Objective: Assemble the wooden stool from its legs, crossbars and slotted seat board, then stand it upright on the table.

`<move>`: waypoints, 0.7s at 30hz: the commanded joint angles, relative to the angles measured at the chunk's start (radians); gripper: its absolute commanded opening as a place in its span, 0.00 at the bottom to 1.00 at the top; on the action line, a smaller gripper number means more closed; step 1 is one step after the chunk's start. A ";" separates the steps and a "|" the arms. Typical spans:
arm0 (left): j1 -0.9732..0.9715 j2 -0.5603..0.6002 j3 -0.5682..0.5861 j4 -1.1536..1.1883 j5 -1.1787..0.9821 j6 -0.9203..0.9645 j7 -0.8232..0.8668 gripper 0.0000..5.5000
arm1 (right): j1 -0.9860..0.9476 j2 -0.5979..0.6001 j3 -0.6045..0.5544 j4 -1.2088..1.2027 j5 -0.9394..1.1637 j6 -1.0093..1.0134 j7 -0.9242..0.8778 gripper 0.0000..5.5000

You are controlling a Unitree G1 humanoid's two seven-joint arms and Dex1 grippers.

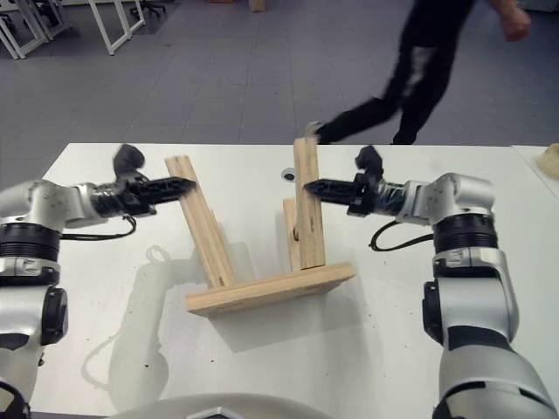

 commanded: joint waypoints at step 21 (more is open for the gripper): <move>-0.065 0.212 0.275 0.224 0.062 -0.034 0.084 0.50 | 0.161 -0.155 -0.018 -0.094 -0.258 -0.366 0.061 0.52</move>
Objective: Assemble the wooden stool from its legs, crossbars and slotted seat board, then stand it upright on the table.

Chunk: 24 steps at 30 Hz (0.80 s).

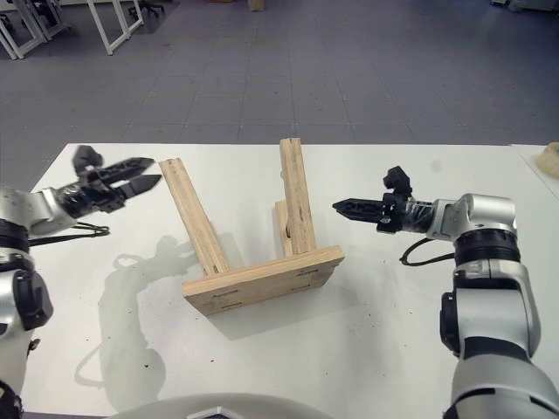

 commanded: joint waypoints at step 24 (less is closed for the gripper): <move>1.091 0.067 -0.210 -1.470 0.264 -0.787 0.087 0.50 | 0.470 -0.134 0.041 -0.816 -0.050 -0.497 0.082 0.52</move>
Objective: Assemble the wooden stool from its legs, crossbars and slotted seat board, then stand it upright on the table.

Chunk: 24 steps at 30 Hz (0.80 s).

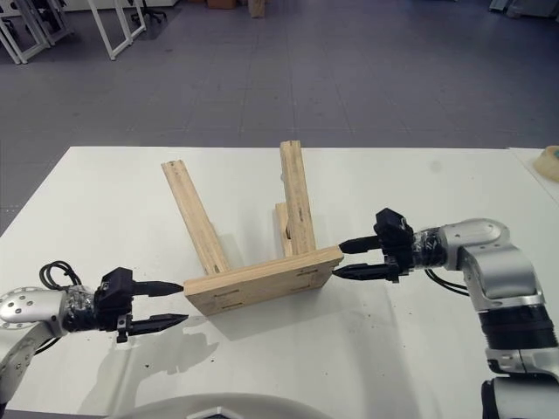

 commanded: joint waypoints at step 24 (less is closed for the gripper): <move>-0.657 -0.057 0.102 0.373 -0.656 0.562 0.030 0.28 | -0.385 0.121 -0.157 0.230 0.472 0.553 -0.011 0.27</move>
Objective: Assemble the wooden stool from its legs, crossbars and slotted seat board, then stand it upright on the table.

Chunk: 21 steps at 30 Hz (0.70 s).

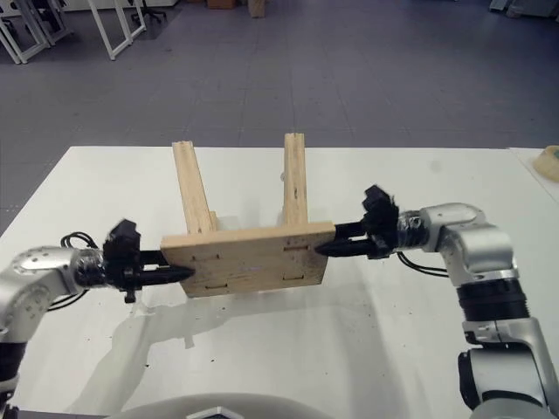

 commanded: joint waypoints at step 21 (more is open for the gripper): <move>-0.751 -0.502 0.411 0.894 -0.980 0.287 1.260 0.24 | -0.372 0.922 -0.858 0.158 0.718 0.162 -2.094 0.23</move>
